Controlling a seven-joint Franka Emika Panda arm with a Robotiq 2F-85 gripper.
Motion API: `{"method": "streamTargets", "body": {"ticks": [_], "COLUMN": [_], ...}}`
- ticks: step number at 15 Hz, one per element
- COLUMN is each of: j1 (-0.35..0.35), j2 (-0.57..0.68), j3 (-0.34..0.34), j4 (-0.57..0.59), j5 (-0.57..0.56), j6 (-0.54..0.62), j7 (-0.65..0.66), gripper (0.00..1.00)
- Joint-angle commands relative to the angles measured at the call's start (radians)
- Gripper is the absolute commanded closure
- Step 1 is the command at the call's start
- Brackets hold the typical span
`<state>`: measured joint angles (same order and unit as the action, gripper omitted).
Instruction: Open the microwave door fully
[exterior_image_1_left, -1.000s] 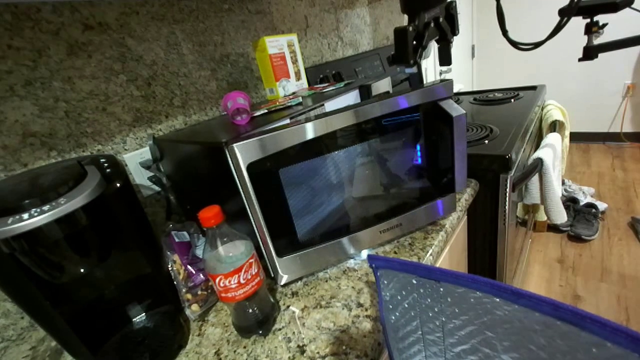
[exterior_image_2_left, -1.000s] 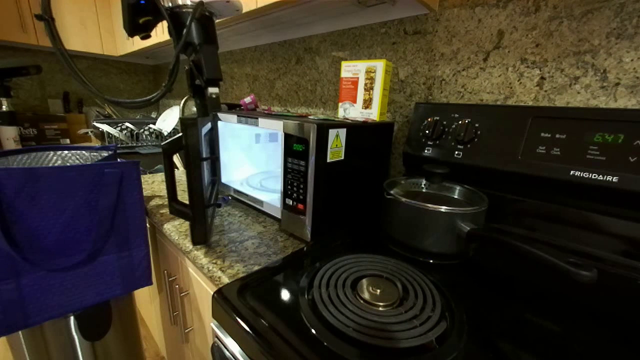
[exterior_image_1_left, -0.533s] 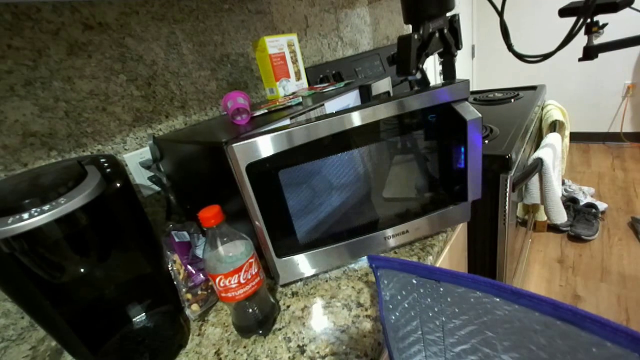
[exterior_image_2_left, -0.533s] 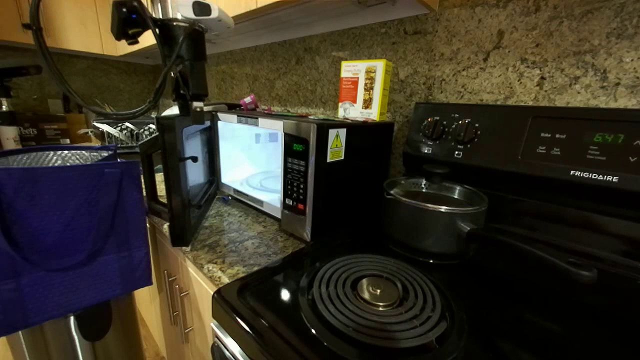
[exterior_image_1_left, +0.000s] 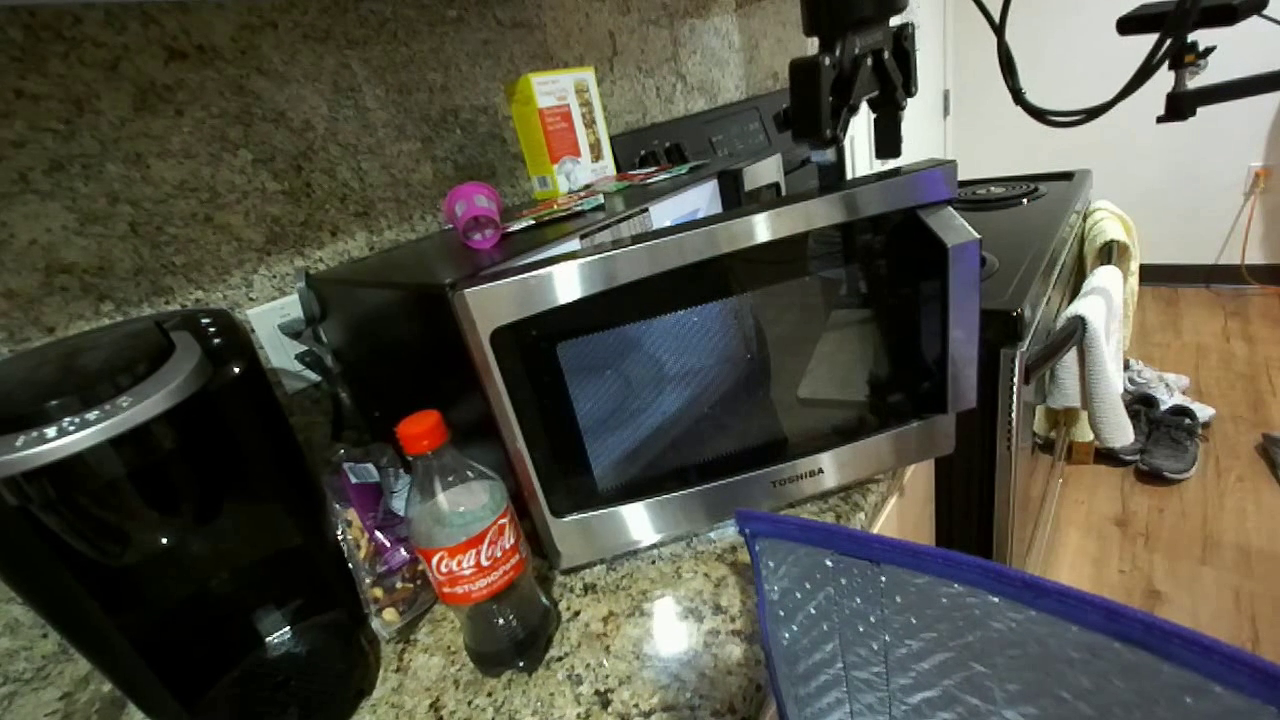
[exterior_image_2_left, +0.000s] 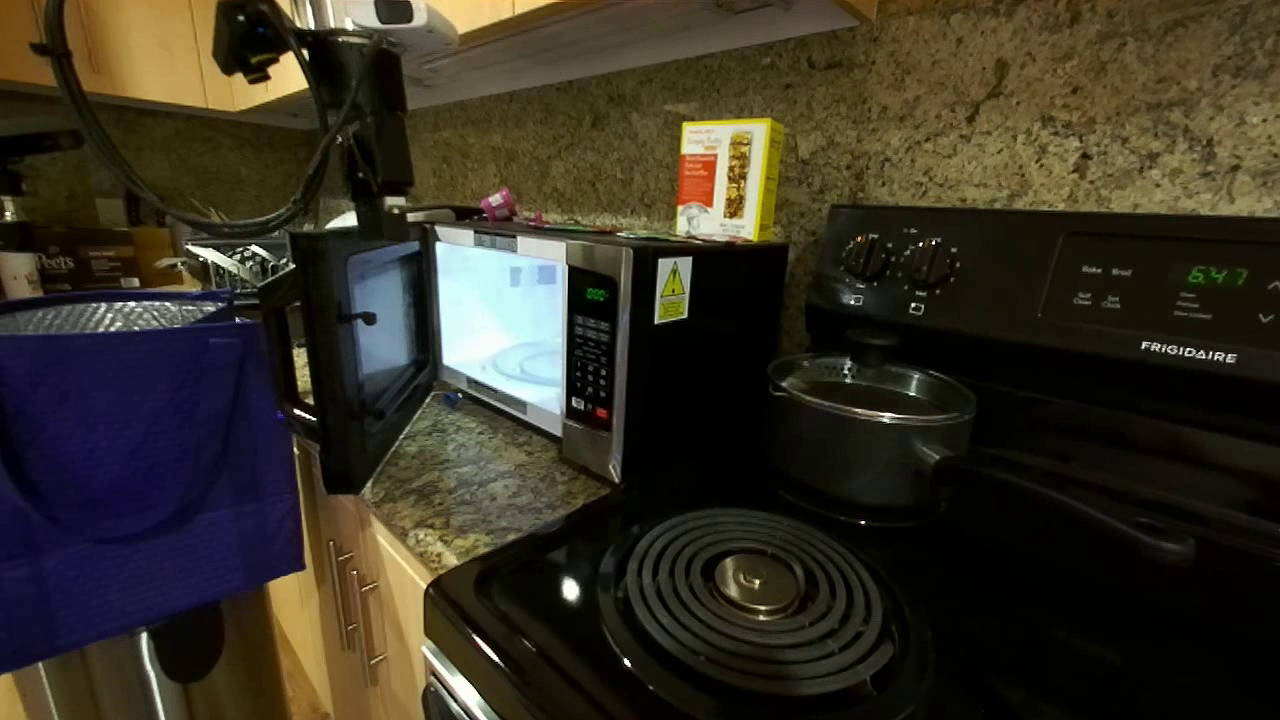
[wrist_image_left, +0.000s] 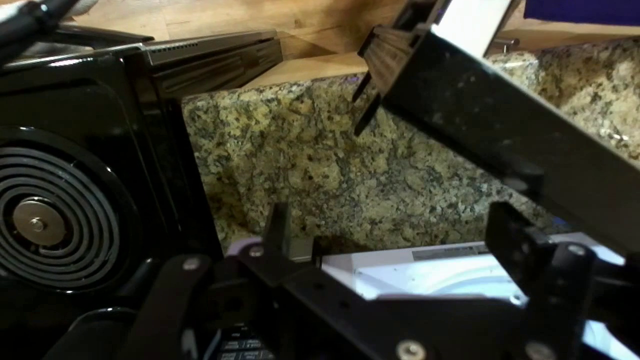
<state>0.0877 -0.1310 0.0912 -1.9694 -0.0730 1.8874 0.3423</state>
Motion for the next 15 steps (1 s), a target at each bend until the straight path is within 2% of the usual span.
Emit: {"method": "streamTargets", "body": {"ticks": [1,5,9,15], "j1": [-0.018,-0.022,-0.039,-0.031], "j2": [-0.047,-0.046,-0.014,0.025], "j3": [-0.008,-0.027,-0.018,-0.022], "j4": [-0.039,-0.04,-0.025,-0.031], "j5": [0.035,0.102,0.009,0.037], "j6": [0.095,0.149,0.099,0.057], "j7": [0.007,-0.015,0.053,0.011], "gripper": [0.0,0.0,0.0,0.0]}}
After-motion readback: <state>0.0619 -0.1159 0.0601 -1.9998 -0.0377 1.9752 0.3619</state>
